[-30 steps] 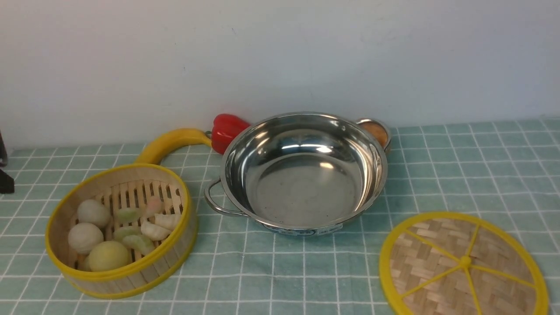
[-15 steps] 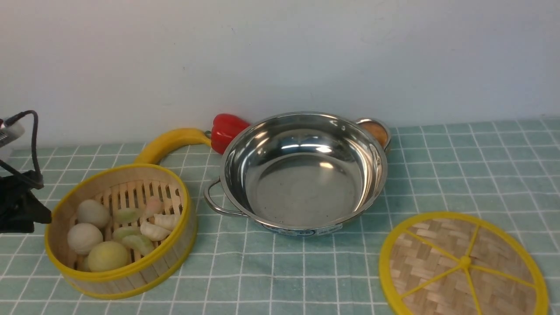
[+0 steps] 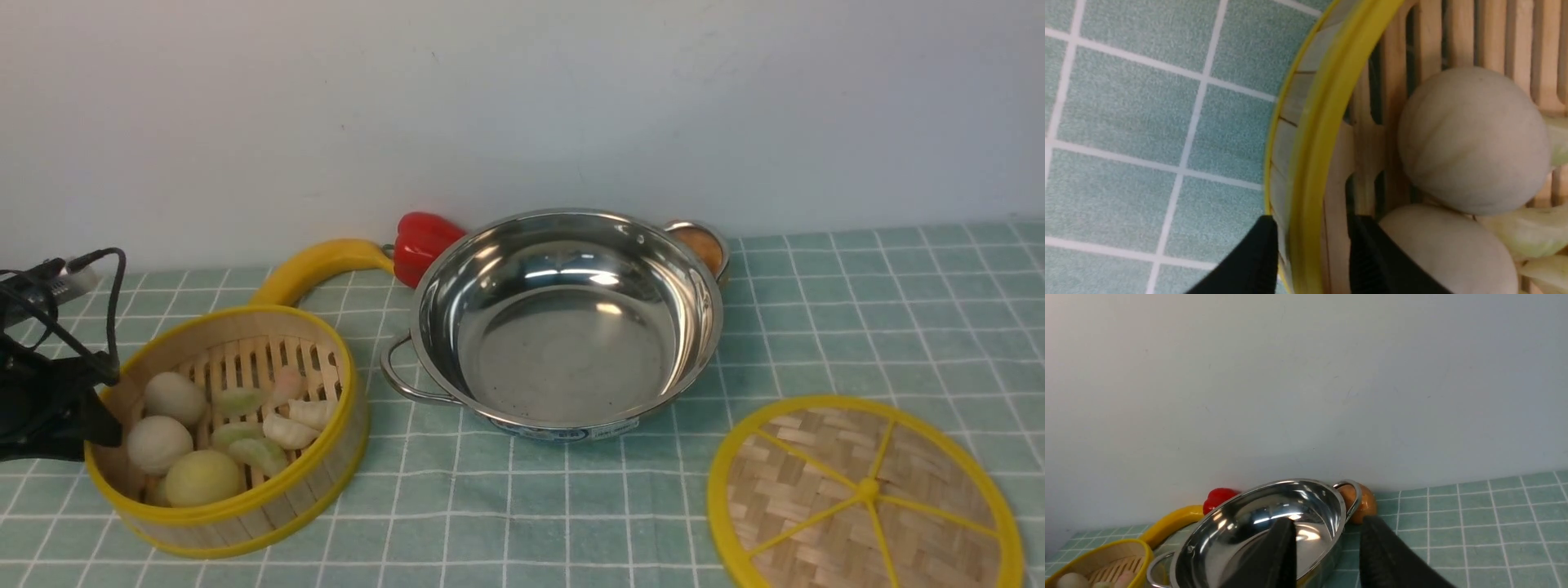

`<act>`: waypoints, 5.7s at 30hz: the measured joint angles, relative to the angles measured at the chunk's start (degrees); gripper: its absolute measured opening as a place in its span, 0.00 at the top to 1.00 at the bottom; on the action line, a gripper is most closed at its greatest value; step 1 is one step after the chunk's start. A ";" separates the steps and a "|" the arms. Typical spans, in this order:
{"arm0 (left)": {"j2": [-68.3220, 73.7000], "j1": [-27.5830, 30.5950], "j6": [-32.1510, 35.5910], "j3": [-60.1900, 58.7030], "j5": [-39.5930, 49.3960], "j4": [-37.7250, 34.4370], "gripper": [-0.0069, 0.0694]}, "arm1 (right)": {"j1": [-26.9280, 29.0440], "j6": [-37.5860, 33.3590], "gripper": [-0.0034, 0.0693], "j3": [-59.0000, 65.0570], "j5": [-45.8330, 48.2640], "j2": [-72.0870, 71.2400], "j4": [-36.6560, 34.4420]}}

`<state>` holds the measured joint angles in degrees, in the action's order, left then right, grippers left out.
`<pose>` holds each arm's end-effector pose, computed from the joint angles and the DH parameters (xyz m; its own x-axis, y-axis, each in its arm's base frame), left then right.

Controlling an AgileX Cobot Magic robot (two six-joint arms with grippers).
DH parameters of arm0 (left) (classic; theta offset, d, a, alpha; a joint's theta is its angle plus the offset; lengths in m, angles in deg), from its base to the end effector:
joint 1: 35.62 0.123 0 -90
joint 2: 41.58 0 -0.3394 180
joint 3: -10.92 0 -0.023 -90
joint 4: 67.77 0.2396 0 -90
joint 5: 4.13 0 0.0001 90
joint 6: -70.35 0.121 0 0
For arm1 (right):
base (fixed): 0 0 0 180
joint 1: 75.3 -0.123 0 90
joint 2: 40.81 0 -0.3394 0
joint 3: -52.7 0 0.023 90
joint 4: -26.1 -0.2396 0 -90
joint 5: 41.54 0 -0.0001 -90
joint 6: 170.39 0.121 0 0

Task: Place the steamer in the pot on the blue tablecloth, and put the lid on the steamer.
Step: 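Grasp the rim of the steamer basket holding the buns with the left gripper, then place the bamboo steamer basket with dumplings into the steel pot with the left gripper, then move the gripper down to the bamboo steamer lid and grasp its center knob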

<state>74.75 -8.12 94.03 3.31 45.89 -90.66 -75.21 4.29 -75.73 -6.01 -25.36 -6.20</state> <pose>0.3527 0.1429 0.1982 -0.9274 -0.3237 -0.1875 -0.2681 0.9247 -0.2701 -0.0016 0.0376 0.3118 -0.2454 0.3550 -0.9021 -0.2310 0.8823 0.4101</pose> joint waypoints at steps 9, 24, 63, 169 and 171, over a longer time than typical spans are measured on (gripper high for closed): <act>0.35 -0.37 -7.64 -0.11 -1.34 4.38 0.82 | 0.00 -1.12 0.62 0.00 0.87 0.00 -1.83; -3.32 -0.44 -11.02 13.95 10.40 12.67 0.80 | 0.00 -1.12 0.62 0.00 0.97 0.00 -3.50; 12.12 -39.02 -20.56 35.77 6.60 6.62 0.80 | 0.00 -1.16 0.62 0.00 8.65 0.00 -4.75; -80.48 -39.08 -9.04 -19.22 -6.96 17.43 0.93 | -19.34 10.12 0.52 -37.70 23.49 86.60 32.30; -80.48 -39.08 -9.04 -19.22 -7.59 17.43 0.93 | -19.34 10.12 0.52 -37.70 23.42 88.48 32.30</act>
<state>-5.73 -47.20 84.98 -15.91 38.30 -73.23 -94.55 14.42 -113.43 17.41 63.12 26.10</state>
